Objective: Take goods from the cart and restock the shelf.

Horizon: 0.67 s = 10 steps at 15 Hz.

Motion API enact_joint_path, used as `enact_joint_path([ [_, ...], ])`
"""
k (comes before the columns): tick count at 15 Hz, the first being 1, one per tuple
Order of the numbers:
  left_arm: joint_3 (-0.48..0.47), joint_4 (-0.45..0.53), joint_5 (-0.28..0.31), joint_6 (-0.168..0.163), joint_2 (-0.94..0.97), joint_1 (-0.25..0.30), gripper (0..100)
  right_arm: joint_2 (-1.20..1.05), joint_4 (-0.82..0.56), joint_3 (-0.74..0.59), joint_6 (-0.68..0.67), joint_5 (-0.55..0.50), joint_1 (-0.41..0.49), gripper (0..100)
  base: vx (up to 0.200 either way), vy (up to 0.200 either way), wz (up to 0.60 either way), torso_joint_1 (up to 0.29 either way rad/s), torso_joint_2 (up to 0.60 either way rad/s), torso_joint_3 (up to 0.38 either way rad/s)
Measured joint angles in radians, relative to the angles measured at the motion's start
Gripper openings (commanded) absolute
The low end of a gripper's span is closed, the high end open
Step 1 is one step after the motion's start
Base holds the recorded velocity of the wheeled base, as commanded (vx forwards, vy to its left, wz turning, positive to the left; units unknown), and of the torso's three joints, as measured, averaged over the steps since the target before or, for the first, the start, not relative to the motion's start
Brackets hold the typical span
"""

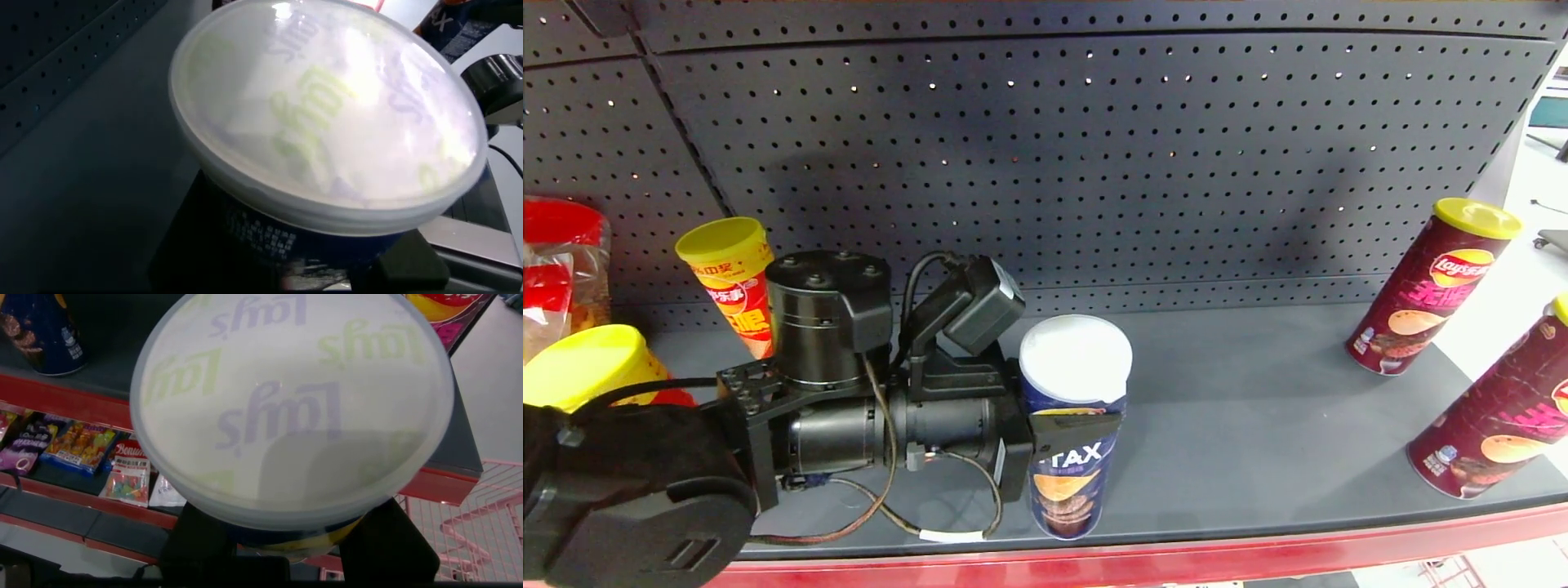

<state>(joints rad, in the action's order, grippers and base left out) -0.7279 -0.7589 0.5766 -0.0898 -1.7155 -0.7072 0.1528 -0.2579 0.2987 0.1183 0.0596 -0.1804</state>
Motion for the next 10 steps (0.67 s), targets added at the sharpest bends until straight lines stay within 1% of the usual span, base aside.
enact_joint_path([
  [10,0.005,0.002,0.001,0.0,0.01,-0.009,0,0.001,0.0,0.0,0.0,0.0,0.0,0,0.0,0.0,0.0,0.0,0.0,0.0],
])
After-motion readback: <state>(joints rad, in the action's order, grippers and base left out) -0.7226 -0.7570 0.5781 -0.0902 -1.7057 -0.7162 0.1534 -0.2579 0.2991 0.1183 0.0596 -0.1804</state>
